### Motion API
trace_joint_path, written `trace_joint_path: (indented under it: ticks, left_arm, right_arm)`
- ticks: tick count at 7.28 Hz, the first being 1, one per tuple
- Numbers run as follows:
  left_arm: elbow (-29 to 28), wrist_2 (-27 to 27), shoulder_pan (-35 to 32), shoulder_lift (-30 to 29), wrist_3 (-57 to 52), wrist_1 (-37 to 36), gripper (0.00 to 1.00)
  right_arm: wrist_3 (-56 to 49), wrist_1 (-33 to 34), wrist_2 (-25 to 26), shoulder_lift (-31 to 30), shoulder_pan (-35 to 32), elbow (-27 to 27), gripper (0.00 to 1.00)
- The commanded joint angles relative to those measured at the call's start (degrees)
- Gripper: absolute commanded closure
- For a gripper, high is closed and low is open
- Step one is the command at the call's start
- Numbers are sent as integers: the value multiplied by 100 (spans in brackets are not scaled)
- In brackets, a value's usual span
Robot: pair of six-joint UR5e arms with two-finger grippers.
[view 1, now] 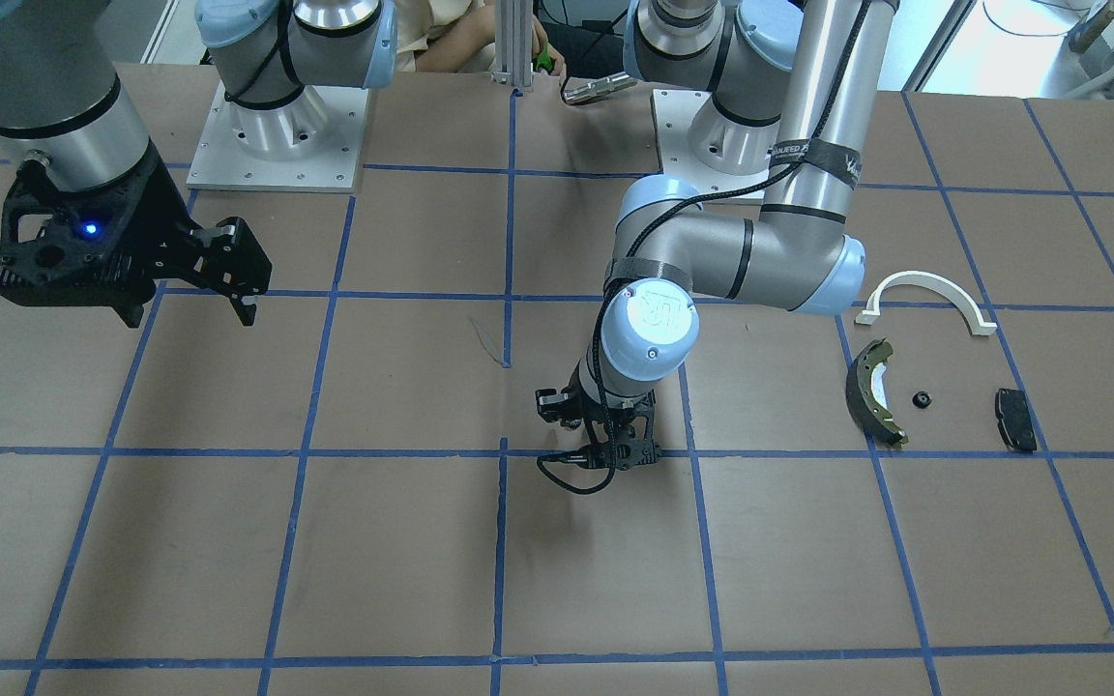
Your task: Place bearing gear from tray to pile
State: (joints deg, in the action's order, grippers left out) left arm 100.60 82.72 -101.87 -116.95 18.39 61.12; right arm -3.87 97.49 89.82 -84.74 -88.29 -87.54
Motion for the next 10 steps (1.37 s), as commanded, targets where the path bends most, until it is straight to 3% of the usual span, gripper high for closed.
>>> trace_joint_path:
  ticks: [1,3,5,6,7,8,10]
  left_arm:
    - [21,-11,1,-64,7,-21,2]
    - [65,-11,-25,-196,16,-65,7]
    - [65,-11,-78,-258,16,-65,36]
    - [65,-2,-122,-249,16,-48,69]
    - [56,-2,-157,-249,16,-56,88]
    - [48,-2,-175,-206,16,-48,100]
    - [-14,59,-123,-118,-80,-4,100]
  right_arm:
    - [0,-2,0,-7,4,0,0]
    - [0,-2,0,-7,4,0,0]
    - [0,-2,0,1,4,0,0]
    - [0,7,-9,-7,4,0,0]
    - [0,-2,0,1,-4,0,0]
    - [9,-2,-9,1,-4,0,0]
    - [9,-2,-9,-7,-4,0,0]
